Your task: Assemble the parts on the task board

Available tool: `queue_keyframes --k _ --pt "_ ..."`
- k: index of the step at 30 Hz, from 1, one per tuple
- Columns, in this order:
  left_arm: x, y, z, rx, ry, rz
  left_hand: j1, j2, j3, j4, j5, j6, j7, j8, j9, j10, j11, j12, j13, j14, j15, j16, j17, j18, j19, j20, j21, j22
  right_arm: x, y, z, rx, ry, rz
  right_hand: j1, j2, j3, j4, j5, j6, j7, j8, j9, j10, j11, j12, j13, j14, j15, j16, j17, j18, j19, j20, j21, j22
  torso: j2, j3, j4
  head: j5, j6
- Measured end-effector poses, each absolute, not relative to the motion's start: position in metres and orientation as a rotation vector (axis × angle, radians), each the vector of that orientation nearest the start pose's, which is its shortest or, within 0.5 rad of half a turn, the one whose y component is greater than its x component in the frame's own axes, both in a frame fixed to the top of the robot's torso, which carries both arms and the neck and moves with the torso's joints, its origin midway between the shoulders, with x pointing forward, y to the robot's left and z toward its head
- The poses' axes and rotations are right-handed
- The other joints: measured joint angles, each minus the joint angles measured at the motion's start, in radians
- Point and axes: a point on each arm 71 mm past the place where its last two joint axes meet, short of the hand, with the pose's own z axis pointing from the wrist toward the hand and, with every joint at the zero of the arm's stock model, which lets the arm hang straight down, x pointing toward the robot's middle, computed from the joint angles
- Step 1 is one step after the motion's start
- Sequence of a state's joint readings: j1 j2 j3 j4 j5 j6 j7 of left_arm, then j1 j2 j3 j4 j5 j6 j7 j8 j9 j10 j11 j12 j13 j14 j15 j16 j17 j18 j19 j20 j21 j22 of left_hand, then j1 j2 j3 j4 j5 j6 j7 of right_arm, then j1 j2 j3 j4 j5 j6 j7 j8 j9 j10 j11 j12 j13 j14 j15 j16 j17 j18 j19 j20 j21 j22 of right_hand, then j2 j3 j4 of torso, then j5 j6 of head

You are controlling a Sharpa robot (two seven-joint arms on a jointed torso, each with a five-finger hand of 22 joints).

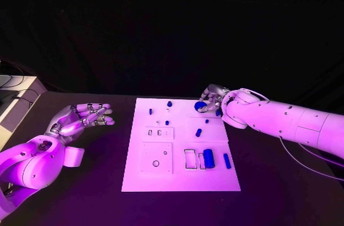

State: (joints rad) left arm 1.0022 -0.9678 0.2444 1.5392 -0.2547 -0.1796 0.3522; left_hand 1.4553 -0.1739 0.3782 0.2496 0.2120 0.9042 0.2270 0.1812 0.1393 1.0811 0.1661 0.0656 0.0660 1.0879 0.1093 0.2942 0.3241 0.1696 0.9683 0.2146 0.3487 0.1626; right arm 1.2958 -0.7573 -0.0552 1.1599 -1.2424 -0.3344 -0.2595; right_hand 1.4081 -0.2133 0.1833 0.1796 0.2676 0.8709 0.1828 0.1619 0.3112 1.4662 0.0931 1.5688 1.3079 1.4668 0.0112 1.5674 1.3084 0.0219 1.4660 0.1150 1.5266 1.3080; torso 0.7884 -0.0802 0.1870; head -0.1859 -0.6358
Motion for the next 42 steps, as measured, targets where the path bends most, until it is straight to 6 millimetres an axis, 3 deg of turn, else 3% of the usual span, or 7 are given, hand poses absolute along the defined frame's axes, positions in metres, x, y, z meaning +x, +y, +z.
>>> queue_keyframes --k 19,31,35,42 --pt "0.4828 0.2679 -0.1645 -0.95 1.39 -1.544 0.0 0.0 0.0 0.0 0.0 0.0 0.0 0.0 0.0 0.0 0.0 0.0 0.0 0.0 0.0 0.0 0.004 0.0 0.0 0.0 0.006 0.001 0.5603 -0.2957 -0.1625 0.293 1.653 0.306 0.007 0.007 -0.004 0.01 0.015 0.004 -0.004 0.012 0.002 0.0 0.0 0.0 0.0 0.0 0.0 0.0 0.0 0.0 0.0 0.0 0.008 0.0 0.0 -0.0001 -0.0001 -0.004 -0.004" --pt "0.4829 0.2675 -0.1646 -0.95 1.393 -1.544 0.0 0.0 0.0 0.0 0.0 0.0 0.0 0.0 0.0 0.0 0.0 0.0 0.0 0.0 0.0 0.0 0.003 0.0 0.0 0.0 0.006 0.001 0.5624 -0.2946 -0.1635 0.307 1.659 0.311 0.026 0.026 0.02 0.033 0.025 0.024 -0.013 0.032 0.007 0.0 0.0 0.0 0.0 0.0 0.0 -0.001 0.0 0.0 0.0 0.0 0.012 0.0 0.0 -0.0007 0.0011 -0.006 -0.007" --pt "0.4828 0.2677 -0.1647 -0.95 1.393 -1.543 0.0 0.0 0.0 0.0 0.0 0.0 0.0 0.0 0.0 0.0 0.0 0.0 0.0 0.0 0.0 0.0 0.005 0.0 0.0 0.0 0.006 0.002 0.5627 -0.2956 -0.1637 0.309 1.659 0.309 0.04 0.039 0.069 0.03 0.02 0.04 -0.016 0.034 0.006 0.0 0.0 0.0 0.0 0.0 0.0 -0.001 0.0 0.0 0.0 0.0 0.012 0.0 -0.001 -0.0014 0.0016 -0.006 -0.008" --pt "0.4827 0.2679 -0.1647 -0.949 1.394 -1.543 0.0 0.0 0.0 0.0 0.0 0.0 0.0 0.0 0.0 0.0 0.0 0.0 0.0 0.0 0.0 0.0 0.005 0.0 0.0 0.0 0.005 0.002 0.5612 -0.2927 -0.1631 0.274 1.65 0.304 0.058 0.023 0.16 0.015 0.037 0.064 -0.021 0.038 -0.005 0.0 -0.008 0.0 -0.001 0.0 0.0 -0.001 -0.001 0.0 0.0 0.0 0.016 0.0 -0.001 -0.0013 0.0006 -0.004 -0.009"
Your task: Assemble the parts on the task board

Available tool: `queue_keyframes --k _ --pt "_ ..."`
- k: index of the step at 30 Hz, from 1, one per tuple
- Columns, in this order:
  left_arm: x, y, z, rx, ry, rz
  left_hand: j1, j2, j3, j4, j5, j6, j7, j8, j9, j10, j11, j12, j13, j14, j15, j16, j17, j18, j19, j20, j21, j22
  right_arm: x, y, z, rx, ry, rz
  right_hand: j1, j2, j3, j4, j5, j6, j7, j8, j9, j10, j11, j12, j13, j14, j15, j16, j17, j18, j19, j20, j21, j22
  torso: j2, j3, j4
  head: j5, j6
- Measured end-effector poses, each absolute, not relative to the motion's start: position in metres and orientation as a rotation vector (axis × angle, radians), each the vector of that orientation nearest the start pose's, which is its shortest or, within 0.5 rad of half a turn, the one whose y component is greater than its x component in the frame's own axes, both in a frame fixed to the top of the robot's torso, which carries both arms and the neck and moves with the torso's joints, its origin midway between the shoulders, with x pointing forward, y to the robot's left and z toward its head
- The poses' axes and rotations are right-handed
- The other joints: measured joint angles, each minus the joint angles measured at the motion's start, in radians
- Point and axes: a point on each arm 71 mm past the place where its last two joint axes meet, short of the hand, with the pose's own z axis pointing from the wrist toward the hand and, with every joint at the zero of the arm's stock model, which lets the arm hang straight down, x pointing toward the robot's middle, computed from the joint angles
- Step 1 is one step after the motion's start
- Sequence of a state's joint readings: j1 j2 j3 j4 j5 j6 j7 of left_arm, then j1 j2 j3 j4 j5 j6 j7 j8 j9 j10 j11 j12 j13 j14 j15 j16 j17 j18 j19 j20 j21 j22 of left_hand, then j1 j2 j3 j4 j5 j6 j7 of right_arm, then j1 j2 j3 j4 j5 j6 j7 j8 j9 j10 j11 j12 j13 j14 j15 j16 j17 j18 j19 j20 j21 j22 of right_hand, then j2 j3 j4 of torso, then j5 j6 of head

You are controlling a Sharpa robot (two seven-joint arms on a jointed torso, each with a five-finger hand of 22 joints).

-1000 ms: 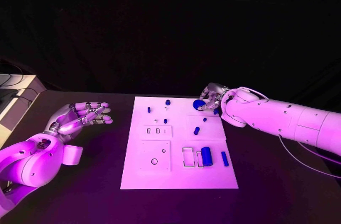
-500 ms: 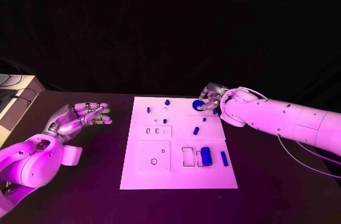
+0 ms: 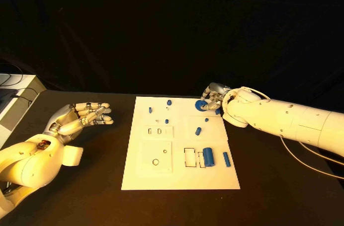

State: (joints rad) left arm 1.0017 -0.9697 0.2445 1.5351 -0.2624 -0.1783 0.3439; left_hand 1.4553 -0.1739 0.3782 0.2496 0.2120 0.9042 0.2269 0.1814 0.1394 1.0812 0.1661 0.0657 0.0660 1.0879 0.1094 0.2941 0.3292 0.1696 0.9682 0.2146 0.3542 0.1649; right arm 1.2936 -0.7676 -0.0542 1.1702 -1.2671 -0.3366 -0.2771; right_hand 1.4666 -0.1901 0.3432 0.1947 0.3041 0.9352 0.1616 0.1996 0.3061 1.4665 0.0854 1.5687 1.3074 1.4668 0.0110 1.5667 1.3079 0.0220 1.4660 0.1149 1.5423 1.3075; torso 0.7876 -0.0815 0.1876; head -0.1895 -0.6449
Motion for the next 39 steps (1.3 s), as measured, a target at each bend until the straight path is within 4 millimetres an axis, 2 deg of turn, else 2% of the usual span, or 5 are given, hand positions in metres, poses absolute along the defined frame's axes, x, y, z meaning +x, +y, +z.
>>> queue_keyframes --k 7,12,16,26,39 --pt "0.483 0.268 -0.165 -0.949 1.395 -1.543 0.0 0.0 0.0 0.0 0.0 0.0 0.0 0.0 0.0 0.0 0.0 0.0 0.0 0.0 0.0 0.0 0.0 0.0 0.0 0.0 0.0 0.0 0.557 -0.281 -0.162 0.197 1.627 0.31 0.001 -0.002 0.008 0.0 0.0 0.003 -0.002 0.0 0.0 0.0 0.0 0.0 0.0 0.0 0.0 0.0 0.0 0.0 0.0 0.0 0.004 0.0 0.0 0.0006 -0.0001 -0.001 0.001" --pt "0.483 0.268 -0.165 -0.945 1.398 -1.541 0.0 0.0 0.003 -0.003 0.0 0.0 0.0 0.0 -0.001 0.0 0.0 0.0 0.0 0.0 0.0 0.0 0.002 0.0 0.0 0.0 0.0 0.001 0.552 -0.269 -0.159 0.144 1.592 0.333 -0.019 -0.021 0.024 0.005 -0.016 0.013 -0.002 0.0 0.001 0.0 0.0 0.0 0.001 0.0 0.0 0.0 0.0 0.0 0.0 0.0 0.004 0.0 0.0 0.0007 0.0005 -0.002 0.003" --pt "0.482 0.267 -0.165 -0.94 1.401 -1.539 0.0 0.0 0.003 -0.003 0.0 0.0 0.0 -0.004 -0.001 0.0 0.0 0.0 0.0 0.0 0.0 0.0 0.003 0.0 0.0 0.0 0.0 0.001 0.546 -0.256 -0.155 0.1 1.553 0.361 -0.019 -0.021 0.025 0.005 -0.016 0.018 -0.007 0.0 0.001 0.0 0.0 0.0 0.001 0.0 0.0 0.0 0.0 0.0 0.0 0.0 0.011 0.0 -0.001 0.0006 0.0006 -0.002 0.004" --pt "0.482 0.265 -0.166 -0.932 1.405 -1.54 0.0 0.0 0.003 -0.003 0.0 0.0 0.0 -0.004 -0.001 -0.004 0.004 0.0 0.0 -0.003 0.003 0.0 0.004 0.0 0.0 0.0 0.003 0.001 0.533 -0.206 -0.145 -0.025 1.454 0.454 -0.019 -0.021 0.03 0.005 -0.019 0.027 -0.008 0.005 0.0 0.0 -0.007 0.0 0.001 -0.004 -0.004 0.0 0.0 0.0 -0.001 -0.006 0.011 0.0 -0.001 -0.0007 0.0014 0.0 0.008" --pt "0.481 0.262 -0.165 -0.926 1.41 -1.548 0.0 0.0 0.003 -0.003 0.0 0.0 0.0 -0.004 -0.002 -0.004 0.004 0.0 0.0 -0.007 0.0 0.0 0.005 0.0 0.0 0.0 0.003 0.002 0.539 -0.172 -0.152 -0.093 1.417 0.468 -0.019 -0.022 0.033 0.008 -0.02 0.027 -0.009 0.005 0.001 0.0 -0.007 0.0 0.0 -0.003 -0.004 0.0 0.0 0.0 -0.001 -0.006 0.011 0.001 -0.001 -0.002 0.0025 0.009 0.01"
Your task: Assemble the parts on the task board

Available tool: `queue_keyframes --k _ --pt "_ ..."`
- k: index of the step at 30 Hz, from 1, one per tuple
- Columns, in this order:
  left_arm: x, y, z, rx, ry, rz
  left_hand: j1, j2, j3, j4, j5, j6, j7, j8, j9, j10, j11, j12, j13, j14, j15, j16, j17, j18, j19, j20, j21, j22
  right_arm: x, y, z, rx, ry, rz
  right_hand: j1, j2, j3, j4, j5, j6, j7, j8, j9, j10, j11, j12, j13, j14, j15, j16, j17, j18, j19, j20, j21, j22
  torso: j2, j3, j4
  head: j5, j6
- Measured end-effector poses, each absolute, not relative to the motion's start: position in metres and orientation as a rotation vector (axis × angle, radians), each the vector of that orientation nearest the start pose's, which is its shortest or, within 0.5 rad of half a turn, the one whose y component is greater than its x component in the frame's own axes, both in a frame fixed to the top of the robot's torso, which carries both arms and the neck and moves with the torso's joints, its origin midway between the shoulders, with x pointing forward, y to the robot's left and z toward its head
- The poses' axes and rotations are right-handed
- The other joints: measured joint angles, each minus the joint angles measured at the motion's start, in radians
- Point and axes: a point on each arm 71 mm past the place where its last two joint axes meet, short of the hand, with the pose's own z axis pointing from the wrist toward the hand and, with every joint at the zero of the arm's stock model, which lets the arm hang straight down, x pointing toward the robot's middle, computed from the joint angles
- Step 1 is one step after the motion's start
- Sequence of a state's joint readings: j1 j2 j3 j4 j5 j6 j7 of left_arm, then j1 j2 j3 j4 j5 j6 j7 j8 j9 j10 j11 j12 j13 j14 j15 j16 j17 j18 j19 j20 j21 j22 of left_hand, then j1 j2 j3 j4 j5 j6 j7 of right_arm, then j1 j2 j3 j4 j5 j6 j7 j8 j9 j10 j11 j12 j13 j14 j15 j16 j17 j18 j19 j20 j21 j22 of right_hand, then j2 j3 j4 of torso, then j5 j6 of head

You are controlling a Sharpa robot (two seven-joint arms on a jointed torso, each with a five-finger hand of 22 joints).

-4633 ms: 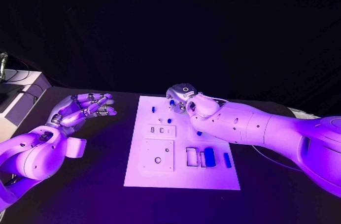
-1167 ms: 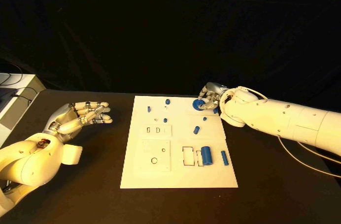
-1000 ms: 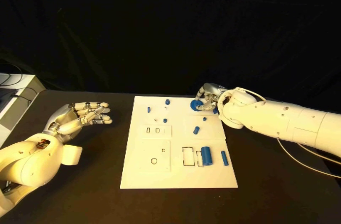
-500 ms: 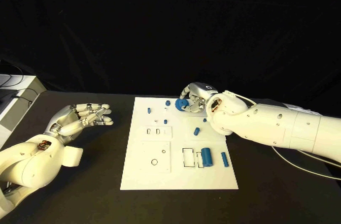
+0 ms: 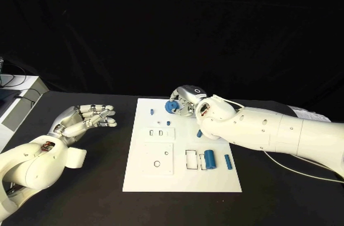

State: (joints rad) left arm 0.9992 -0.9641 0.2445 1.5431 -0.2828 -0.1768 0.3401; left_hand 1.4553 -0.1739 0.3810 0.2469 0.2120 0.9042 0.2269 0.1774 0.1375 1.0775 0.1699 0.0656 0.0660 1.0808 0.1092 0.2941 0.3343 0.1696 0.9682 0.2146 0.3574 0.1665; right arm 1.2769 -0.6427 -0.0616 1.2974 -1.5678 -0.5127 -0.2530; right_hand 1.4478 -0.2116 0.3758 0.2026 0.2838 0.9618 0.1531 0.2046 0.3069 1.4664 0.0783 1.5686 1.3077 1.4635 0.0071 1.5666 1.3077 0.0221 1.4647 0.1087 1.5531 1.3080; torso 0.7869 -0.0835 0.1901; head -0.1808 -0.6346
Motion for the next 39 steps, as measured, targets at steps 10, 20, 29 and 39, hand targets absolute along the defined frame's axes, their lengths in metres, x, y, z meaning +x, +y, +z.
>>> queue_keyframes --k 10,20,29,39 --pt "0.481 0.259 -0.165 -0.925 1.412 -1.554 0.0 0.0 0.003 -0.003 0.0 0.0 0.0 0.0 0.0 0.0 0.0 0.0 0.0 -0.004 0.003 0.0 0.0 0.0 0.0 0.0 0.0 0.0 0.543 -0.16 -0.163 -0.114 1.432 0.459 -0.004 -0.007 0.004 -0.004 -0.002 0.0 0.0 -0.001 0.003 0.0 0.0 0.0 0.0 0.004 -0.004 0.0 0.0 0.0 0.0 0.0 0.0 0.0 0.001 0.0 0.001 0.003 -0.004" --pt "0.481 0.259 -0.165 -0.924 1.413 -1.554 0.0 0.0 0.003 -0.003 0.0 0.0 0.0 0.0 0.0 0.0 0.0 0.0 0.0 -0.004 0.003 0.0 0.001 0.0 0.0 0.0 0.0 0.0 0.547 -0.161 -0.166 -0.119 1.445 0.439 -0.004 -0.007 0.004 -0.004 -0.003 -0.001 0.0 -0.003 -0.001 0.0 0.0 0.0 0.0 0.004 -0.003 0.0 0.0 0.0 0.0 0.0 0.0 0.0 0.0 0.0012 -0.0018 0.008 -0.006" --pt "0.481 0.259 -0.165 -0.924 1.413 -1.554 0.0 0.0 0.003 -0.003 0.0 0.0 0.0 0.0 0.0 0.0 0.0 0.0 0.0 -0.004 0.003 0.0 0.001 0.0 0.0 0.0 0.0 0.0 0.55 -0.156 -0.167 -0.125 1.451 0.434 -0.015 -0.017 0.007 -0.001 -0.004 -0.002 0.001 -0.004 -0.001 0.0 0.0 0.0 0.0 0.004 -0.003 0.0 0.0 0.0 0.0 0.0 0.0 0.0 0.001 0.0026 -0.0026 0.008 -0.004" --pt "0.481 0.259 -0.165 -0.924 1.413 -1.554 0.0 0.0 0.003 -0.003 0.0 0.0 0.0 0.0 0.0 -0.007 0.0 0.0 0.0 -0.004 0.004 0.0 0.002 0.0 -0.004 -0.004 0.0 0.0 0.551 -0.152 -0.17 -0.129 1.462 0.437 -0.025 -0.027 0.01 0.002 -0.029 -0.03 0.019 -0.026 -0.012 0.0 0.0 0.0 0.0 0.004 -0.003 0.0 0.0 0.0 0.0 0.0 -0.004 0.0 0.001 0.0027 -0.002 0.01 -0.007"
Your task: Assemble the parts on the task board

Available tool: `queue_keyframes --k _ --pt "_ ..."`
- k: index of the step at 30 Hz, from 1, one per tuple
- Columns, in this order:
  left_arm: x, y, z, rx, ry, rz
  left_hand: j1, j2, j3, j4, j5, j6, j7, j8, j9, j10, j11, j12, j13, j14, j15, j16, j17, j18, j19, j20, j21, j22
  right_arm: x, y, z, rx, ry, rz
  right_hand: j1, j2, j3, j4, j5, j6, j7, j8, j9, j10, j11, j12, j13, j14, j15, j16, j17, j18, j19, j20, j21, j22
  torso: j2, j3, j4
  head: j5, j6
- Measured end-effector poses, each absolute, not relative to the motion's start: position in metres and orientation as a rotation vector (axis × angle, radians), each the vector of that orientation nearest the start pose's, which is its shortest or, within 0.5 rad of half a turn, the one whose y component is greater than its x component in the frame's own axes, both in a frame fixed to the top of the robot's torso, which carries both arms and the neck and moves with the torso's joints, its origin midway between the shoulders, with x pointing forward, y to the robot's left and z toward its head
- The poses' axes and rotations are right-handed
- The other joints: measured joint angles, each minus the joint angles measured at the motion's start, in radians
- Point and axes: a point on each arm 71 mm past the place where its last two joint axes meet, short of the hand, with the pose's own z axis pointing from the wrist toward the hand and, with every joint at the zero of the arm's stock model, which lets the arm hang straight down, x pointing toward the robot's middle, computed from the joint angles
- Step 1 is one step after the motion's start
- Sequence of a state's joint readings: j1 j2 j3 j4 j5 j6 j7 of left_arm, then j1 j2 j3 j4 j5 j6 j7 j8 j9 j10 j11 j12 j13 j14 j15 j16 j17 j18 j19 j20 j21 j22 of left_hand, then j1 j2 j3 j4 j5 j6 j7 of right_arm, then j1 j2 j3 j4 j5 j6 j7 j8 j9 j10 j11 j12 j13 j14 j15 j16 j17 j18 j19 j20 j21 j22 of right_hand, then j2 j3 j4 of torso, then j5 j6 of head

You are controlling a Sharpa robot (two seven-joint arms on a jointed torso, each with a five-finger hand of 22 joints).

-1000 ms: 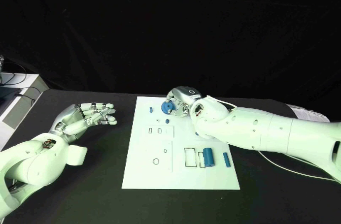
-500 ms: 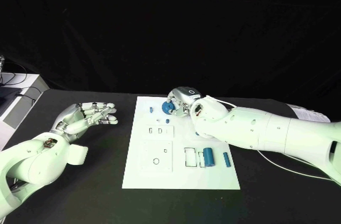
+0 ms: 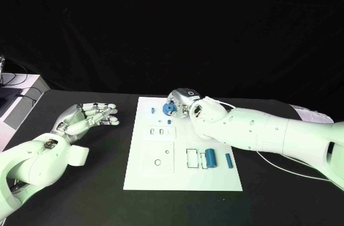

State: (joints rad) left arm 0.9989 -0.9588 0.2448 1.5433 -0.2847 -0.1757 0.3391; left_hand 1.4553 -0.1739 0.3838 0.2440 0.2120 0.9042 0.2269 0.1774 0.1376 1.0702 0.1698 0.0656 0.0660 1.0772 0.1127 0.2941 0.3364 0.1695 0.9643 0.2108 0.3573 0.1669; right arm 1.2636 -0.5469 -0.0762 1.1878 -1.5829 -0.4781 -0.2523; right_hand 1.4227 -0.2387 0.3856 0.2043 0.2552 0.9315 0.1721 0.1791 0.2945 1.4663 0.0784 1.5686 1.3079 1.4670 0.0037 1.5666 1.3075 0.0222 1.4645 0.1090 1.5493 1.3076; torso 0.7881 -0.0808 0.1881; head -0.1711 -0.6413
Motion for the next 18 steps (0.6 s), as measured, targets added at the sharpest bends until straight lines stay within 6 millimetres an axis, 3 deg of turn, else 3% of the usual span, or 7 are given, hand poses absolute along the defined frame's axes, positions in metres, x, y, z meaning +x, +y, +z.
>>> queue_keyframes --k 5,7,12,18 --pt "0.4812 0.2592 -0.1653 -0.924 1.414 -1.553 0.0 0.0 0.0 0.0 0.0 0.0 0.0 0.0 0.0 0.0 0.0 0.0 0.0 0.0 0.0 0.0 0.0 0.0 0.0 0.0 0.0 0.0 0.5516 -0.1517 -0.1706 -0.128 1.468 0.439 -0.019 -0.005 -0.002 0.002 -0.012 -0.007 -0.001 -0.006 -0.003 -0.003 0.005 0.0 0.0 0.0 0.0 0.0 0.0 0.0 0.0 0.0 0.0 0.0 0.0 -0.0001 -0.0003 0.0 -0.002" --pt "0.4812 0.2593 -0.1653 -0.924 1.414 -1.553 0.0 0.0 0.0 0.0 0.0 0.0 0.0 -0.004 -0.001 0.0 0.0 0.0 0.0 -0.004 0.004 0.0 0.001 0.0 0.0 0.0 0.0 0.0 0.5517 -0.1522 -0.1709 -0.126 1.471 0.44 -0.05 -0.002 -0.021 0.021 -0.012 -0.007 -0.001 -0.013 -0.003 0.0 0.007 0.0 0.0 0.0 0.0 0.0 0.0 0.0 0.0 0.0 0.0 0.0 0.0 -0.0001 -0.0005 0.001 -0.002" --pt "0.4813 0.2596 -0.1654 -0.924 1.414 -1.552 0.0 0.0 0.0 0.0 0.0 0.0 0.0 -0.004 -0.001 0.0 0.0 0.0 0.0 -0.004 0.004 0.0 0.001 0.0 0.0 0.0 0.0 0.0 0.5525 -0.1548 -0.1717 -0.117 1.481 0.44 -0.115 0.023 -0.071 0.077 0.001 -0.007 -0.001 -0.019 -0.006 0.0 0.007 0.0 0.0 -0.004 0.004 0.0 0.0 0.0 0.0 0.0 0.0 0.0 0.0 -0.0002 -0.0011 0.001 -0.002" --pt "0.4814 0.2598 -0.1655 -0.925 1.414 -1.551 0.0 0.0 0.0 0.0 0.0 -0.004 0.004 -0.004 -0.001 0.0 0.0 0.0 0.0 -0.007 0.0 0.0 0.002 0.0 -0.004 0.004 0.0 0.001 0.5532 -0.1587 -0.1728 -0.105 1.498 0.438 -0.161 0.053 -0.082 0.087 0.031 -0.01 -0.001 -0.023 -0.005 0.0 0.007 0.0 0.0 -0.004 0.004 0.0 0.0 0.0 0.0 0.0 0.0 0.0 0.0 -0.0002 -0.001 0.0 -0.002"
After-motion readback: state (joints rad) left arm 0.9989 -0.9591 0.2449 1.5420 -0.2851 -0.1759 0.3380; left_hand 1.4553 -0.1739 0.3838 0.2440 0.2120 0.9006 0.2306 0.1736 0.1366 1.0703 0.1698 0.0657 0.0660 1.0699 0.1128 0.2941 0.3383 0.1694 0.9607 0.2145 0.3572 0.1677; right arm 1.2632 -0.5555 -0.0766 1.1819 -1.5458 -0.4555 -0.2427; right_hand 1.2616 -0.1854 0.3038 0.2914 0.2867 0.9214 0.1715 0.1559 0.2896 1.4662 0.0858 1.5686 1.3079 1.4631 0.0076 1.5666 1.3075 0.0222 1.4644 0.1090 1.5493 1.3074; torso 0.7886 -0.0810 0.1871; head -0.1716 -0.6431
